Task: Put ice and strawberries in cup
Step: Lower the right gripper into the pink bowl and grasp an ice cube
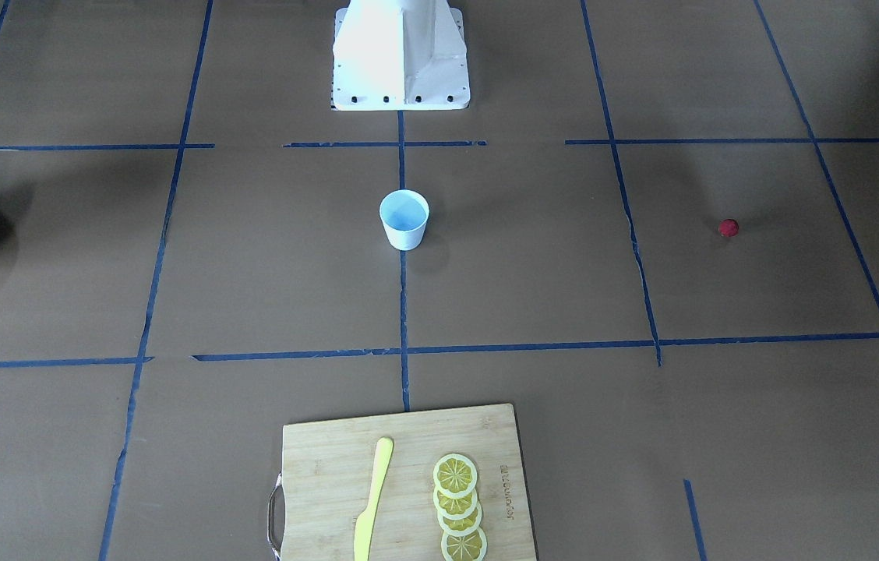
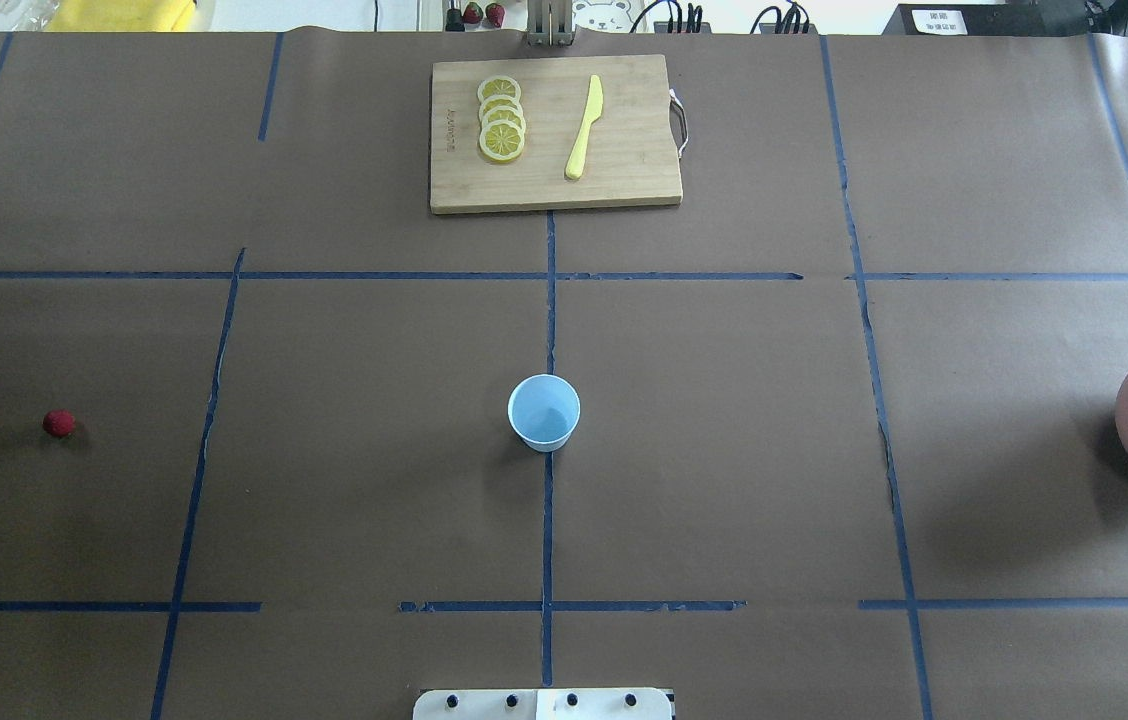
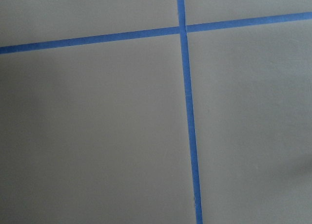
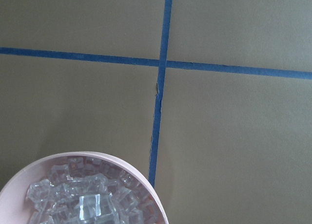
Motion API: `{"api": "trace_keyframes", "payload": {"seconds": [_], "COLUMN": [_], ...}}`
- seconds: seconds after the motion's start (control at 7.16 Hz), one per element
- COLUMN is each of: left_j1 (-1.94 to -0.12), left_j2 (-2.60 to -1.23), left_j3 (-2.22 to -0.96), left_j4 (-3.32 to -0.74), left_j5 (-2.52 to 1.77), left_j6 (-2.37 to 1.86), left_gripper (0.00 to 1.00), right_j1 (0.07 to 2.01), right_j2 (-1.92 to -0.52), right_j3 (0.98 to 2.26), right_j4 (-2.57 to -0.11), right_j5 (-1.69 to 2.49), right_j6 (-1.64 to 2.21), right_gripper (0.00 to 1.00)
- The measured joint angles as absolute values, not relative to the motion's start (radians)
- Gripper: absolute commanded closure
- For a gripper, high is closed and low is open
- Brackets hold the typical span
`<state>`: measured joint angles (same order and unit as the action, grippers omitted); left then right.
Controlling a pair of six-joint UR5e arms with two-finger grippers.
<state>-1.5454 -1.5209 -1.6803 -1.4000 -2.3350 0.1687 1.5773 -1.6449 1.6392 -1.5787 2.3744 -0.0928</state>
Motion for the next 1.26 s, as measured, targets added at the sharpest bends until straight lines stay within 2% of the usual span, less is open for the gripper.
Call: {"api": "trace_keyframes", "payload": {"seconds": [0.98, 1.26], "left_j1": [-1.53, -1.519], "left_j2": [-1.51, -1.505], "left_j3": [-1.71, -1.705], "left_j4": [-1.398, -1.402], "left_j5": [-2.329, -2.332], "left_j6": [0.158, 0.16], "left_gripper": [0.0, 0.0], "right_j1": [1.567, 1.523], "right_j2": [-1.666, -1.714], "right_j3": [1.644, 1.684], "right_j4": [-1.563, -1.499], "right_j5": [2.392, 2.398], "right_j6": [-0.093, -0.073], "right_gripper": [0.0, 0.02]}}
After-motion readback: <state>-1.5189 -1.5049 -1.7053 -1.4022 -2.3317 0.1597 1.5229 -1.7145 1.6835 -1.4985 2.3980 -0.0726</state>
